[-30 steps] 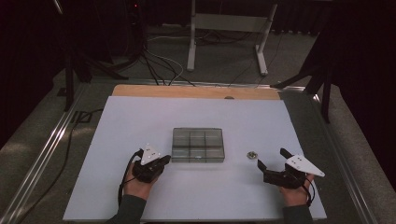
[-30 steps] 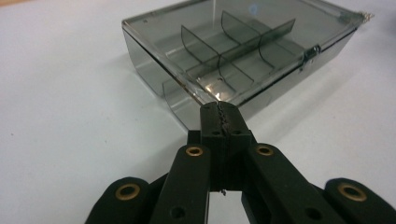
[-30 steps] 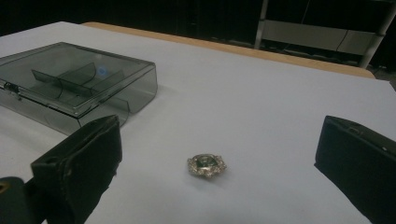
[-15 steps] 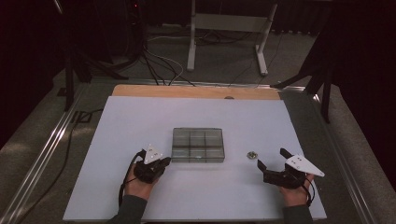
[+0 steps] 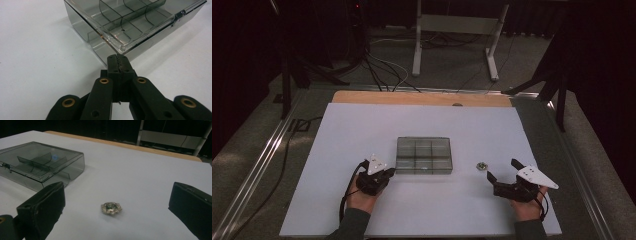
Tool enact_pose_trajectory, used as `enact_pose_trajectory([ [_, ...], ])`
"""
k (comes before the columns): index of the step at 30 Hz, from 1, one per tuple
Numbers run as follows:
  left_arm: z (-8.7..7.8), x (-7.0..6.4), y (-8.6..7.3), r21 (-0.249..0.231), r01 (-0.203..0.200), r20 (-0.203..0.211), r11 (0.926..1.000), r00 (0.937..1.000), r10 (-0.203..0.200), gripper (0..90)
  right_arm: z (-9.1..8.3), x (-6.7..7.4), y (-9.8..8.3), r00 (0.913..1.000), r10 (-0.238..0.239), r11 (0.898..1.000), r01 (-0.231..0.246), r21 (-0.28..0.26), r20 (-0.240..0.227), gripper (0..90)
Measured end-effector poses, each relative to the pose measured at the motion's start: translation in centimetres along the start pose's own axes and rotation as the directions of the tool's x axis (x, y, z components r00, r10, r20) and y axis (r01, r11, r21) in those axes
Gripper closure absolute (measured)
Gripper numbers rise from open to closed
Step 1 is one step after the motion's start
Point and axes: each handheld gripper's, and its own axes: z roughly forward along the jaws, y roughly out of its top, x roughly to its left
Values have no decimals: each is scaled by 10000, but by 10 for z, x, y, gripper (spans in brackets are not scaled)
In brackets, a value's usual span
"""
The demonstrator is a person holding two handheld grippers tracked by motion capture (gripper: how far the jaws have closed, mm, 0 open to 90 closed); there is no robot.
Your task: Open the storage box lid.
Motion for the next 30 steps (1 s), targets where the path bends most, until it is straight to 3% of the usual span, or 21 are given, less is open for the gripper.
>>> enact_pose_trajectory([
  [30, -1, -1, 3, -364, 171, -28, 9992, 9998, -172, 900, 1, 0, 0, 10000, -10, 10000, 10, 9, -6, 7],
])
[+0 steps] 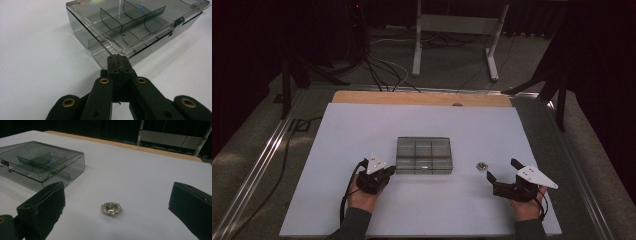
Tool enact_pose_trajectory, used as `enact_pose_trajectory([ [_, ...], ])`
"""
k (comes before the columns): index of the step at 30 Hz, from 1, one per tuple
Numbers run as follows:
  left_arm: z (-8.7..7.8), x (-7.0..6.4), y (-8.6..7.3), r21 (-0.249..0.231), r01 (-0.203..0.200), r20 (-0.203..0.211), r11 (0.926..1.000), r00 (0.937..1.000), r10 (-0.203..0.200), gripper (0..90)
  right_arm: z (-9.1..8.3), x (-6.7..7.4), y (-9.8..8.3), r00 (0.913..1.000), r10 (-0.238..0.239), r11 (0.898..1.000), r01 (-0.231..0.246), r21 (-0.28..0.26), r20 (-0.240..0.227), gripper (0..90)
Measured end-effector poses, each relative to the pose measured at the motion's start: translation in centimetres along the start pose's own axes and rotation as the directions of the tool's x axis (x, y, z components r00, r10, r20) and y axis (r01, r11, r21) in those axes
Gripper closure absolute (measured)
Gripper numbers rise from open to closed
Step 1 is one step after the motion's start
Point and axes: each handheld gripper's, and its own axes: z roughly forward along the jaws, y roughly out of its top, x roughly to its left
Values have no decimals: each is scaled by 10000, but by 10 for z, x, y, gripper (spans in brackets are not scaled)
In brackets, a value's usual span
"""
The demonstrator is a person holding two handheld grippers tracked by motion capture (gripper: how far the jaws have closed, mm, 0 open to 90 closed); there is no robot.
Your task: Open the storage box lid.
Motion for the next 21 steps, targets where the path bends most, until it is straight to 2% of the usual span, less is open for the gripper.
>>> enact_pose_trajectory([
  [9, 0, 0, 1, -96, 61, -35, 9999, 10000, -61, 900, 1, 2, 0, 10000, -11, 10000, 11, 23, -62, 7],
  [16, 3, 1, 4, -169, 153, -102, 9997, 9998, -154, 900, 2, 7, 6, 9996, 27, 9998, -33, -188, -292, 7],
  [21, 2, 1, 7, -224, 131, -86, 9997, 9999, -133, 900, 4, 11, 14, 9984, -165, 9993, 146, -354, -533, 6],
])
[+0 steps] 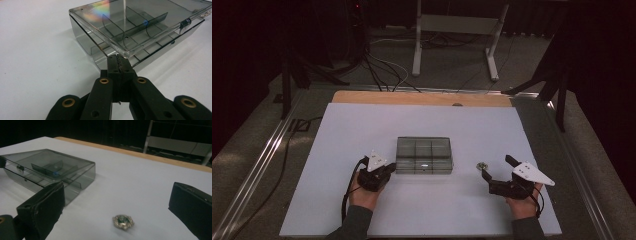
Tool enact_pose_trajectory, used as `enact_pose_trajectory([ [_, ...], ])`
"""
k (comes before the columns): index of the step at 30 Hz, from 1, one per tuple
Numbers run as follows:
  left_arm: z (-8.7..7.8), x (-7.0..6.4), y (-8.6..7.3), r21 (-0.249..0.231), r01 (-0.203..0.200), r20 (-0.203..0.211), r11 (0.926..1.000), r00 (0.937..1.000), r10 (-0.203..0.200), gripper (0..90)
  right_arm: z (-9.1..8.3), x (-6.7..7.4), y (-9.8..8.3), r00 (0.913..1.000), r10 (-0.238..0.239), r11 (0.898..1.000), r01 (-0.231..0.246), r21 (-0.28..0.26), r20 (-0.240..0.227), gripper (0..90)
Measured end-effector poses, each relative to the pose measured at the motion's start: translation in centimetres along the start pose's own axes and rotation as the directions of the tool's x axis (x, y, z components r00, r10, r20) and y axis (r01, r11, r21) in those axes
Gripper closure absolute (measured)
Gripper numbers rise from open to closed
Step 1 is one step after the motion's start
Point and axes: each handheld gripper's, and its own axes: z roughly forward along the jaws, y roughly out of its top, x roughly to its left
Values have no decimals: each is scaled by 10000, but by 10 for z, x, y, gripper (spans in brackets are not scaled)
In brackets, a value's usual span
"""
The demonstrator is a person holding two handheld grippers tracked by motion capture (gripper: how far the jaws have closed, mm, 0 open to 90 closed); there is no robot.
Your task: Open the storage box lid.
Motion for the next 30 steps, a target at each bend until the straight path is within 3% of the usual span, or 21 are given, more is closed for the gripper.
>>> enact_pose_trajectory([
  [7, 1, 3, 3, -62, 183, 50, 9998, 9998, -183, 900, 11, 5, 13, 9982, -34, 9998, 23, -182, -598, 6],
  [16, 3, -1, 10, -165, 79, 146, 9998, 9999, -77, 900, 36, 16, 25, 9921, 140, 9998, -158, -133, -1244, 6],
  [30, 2, -1, 17, -343, 193, 213, 9992, 9996, -186, 900, 65, 38, 36, 9824, -291, 9991, 345, 259, -1844, 7],
])
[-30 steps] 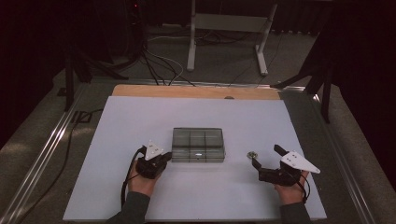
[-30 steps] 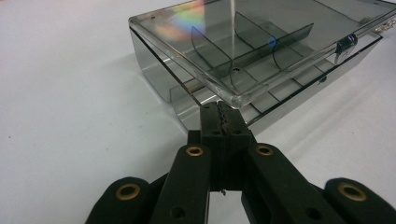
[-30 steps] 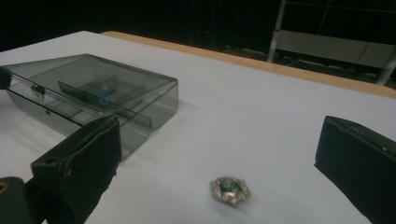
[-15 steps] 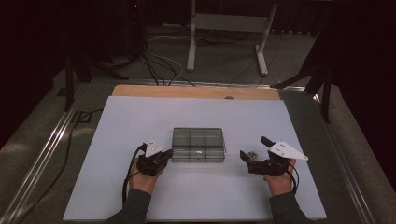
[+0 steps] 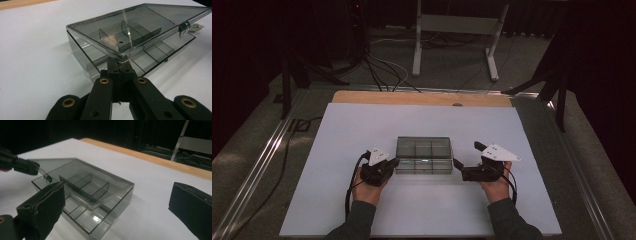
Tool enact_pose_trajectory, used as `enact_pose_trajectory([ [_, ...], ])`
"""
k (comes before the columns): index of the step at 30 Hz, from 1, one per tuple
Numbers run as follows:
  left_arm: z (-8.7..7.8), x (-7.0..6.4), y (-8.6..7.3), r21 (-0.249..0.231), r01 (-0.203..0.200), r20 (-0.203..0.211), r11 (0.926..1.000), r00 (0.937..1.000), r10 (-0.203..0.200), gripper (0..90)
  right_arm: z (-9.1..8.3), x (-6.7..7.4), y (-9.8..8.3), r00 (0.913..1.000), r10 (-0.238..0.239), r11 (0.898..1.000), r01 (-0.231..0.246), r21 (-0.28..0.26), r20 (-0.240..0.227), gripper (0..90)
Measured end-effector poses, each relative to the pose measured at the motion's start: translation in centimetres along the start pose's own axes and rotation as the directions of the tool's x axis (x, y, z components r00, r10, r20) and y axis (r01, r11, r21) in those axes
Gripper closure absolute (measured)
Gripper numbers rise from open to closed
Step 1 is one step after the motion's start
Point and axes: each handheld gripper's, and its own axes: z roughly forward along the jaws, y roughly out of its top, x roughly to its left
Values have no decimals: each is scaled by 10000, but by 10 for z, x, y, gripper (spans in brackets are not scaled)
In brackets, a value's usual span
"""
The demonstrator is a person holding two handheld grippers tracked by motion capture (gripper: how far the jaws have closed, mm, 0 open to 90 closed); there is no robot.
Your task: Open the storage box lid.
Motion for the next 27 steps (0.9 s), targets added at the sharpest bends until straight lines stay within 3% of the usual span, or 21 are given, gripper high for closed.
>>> enact_pose_trajectory([
  [5, -2, -1, 8, -104, -77, 16, 9999, 10000, 77, 900, 15, 7, 0, 9994, -295, 9984, 303, 475, -184, 52],
  [13, -1, 1, 16, -289, 78, 71, 9996, 9999, -76, 900, 30, 14, 0, 9989, -458, 9969, 460, 637, -39, 172],
  [20, -1, 2, 20, -458, 211, 105, 9987, 9997, -207, 900, 43, 24, 3, 9883, -1510, 9875, 1497, 491, 234, 352],
  [24, -1, 2, 19, -477, 149, 94, 9988, 9999, -144, 897, 48, 25, 3, 9839, -1751, 9838, 1735, 440, 350, 430],
  [27, -1, 1, 17, -491, 142, -47, 9987, 9999, -145, 805, 49, 25, 4, 9825, -1800, 9831, 1782, 412, 477, 461],
])
